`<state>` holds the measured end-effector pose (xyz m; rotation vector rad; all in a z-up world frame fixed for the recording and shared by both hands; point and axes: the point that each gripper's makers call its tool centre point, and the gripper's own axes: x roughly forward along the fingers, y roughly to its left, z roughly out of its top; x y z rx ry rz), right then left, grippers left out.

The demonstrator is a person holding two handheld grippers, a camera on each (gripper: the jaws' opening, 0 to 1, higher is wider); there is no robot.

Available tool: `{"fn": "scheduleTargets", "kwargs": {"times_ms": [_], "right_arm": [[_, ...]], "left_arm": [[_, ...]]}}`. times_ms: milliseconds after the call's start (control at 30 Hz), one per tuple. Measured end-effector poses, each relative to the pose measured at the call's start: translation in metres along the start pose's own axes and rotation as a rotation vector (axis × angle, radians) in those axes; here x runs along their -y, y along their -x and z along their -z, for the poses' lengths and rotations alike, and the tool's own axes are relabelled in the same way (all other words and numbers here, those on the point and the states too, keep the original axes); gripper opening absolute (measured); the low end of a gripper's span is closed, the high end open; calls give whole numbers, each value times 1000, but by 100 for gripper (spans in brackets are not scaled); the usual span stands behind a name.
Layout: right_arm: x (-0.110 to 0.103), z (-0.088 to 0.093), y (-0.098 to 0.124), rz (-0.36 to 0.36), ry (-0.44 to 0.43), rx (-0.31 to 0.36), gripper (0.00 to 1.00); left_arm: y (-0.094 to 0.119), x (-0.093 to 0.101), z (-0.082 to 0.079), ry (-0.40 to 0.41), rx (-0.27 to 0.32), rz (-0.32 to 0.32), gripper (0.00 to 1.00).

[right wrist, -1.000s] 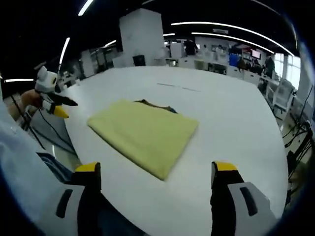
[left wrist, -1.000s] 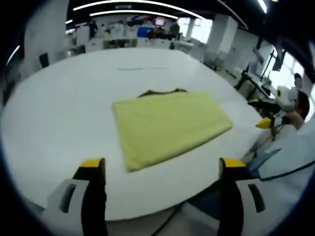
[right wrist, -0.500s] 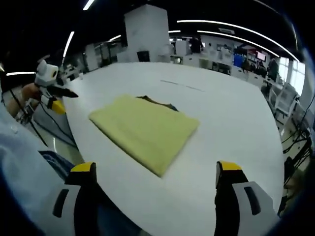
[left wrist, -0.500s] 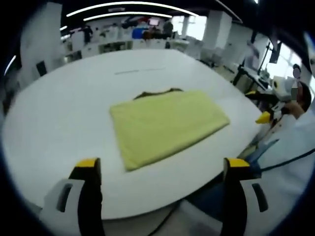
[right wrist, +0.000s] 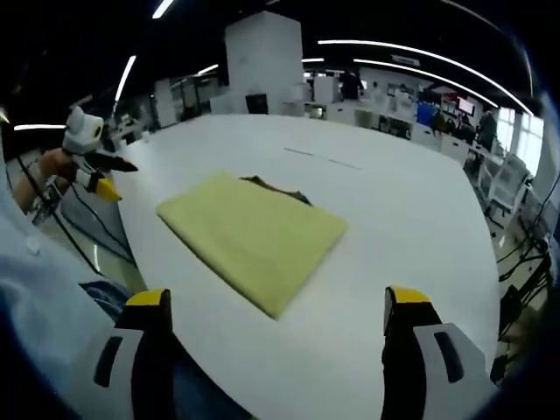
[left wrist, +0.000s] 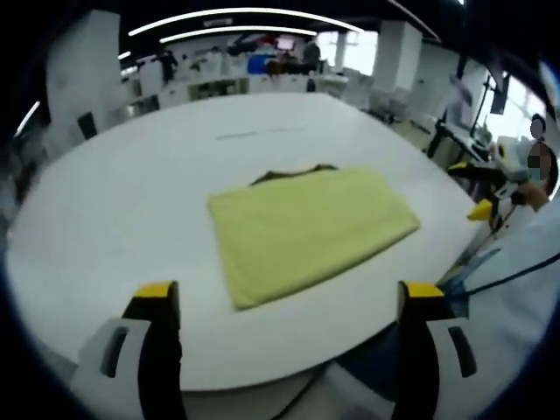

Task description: Fold the garment on the visible template until the final outline fits inside the template.

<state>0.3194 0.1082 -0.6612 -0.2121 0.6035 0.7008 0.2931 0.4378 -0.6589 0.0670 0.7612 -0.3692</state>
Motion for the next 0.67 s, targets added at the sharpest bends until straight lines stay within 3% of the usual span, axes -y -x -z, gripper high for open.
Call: {"fn": "scheduleTargets", "kwargs": {"times_ms": [667], "right_arm": [[-1, 4, 7, 14, 4, -12, 100]], "left_arm": [[-6, 0, -8, -23, 2, -20, 100]]}}
